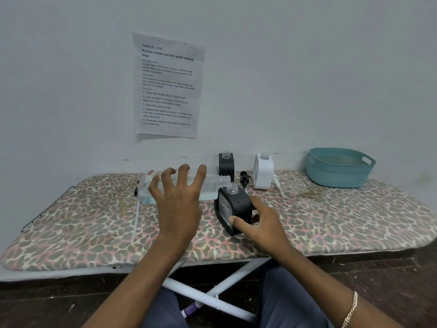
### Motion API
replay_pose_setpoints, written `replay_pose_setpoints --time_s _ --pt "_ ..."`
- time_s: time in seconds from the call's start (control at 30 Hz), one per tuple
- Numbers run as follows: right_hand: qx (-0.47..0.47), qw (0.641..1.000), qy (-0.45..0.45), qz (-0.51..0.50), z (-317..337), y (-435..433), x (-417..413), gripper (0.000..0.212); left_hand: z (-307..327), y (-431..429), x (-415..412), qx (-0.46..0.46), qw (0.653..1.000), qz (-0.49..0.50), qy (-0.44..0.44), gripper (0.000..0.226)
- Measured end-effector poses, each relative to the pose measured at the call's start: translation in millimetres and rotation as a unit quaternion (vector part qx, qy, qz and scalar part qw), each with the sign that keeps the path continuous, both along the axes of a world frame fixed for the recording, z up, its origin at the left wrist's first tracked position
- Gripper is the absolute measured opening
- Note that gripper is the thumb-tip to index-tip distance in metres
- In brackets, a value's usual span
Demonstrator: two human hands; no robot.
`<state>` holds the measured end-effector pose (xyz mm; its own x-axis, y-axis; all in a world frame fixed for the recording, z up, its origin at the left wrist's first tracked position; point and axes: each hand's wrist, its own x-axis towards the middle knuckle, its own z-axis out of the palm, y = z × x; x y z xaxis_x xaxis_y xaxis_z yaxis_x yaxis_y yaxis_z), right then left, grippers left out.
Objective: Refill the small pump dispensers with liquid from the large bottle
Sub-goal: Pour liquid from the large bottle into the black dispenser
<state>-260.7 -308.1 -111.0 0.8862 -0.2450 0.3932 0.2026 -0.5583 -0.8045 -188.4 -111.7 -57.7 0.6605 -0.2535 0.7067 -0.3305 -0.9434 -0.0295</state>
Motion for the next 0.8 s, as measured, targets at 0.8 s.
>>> replay_pose_setpoints --time_s 0.8 --pt "0.007 1.0 -0.006 0.004 -0.1 0.2 0.1 0.042 0.2 0.3 0.3 0.002 1.0 -0.001 0.0 0.094"
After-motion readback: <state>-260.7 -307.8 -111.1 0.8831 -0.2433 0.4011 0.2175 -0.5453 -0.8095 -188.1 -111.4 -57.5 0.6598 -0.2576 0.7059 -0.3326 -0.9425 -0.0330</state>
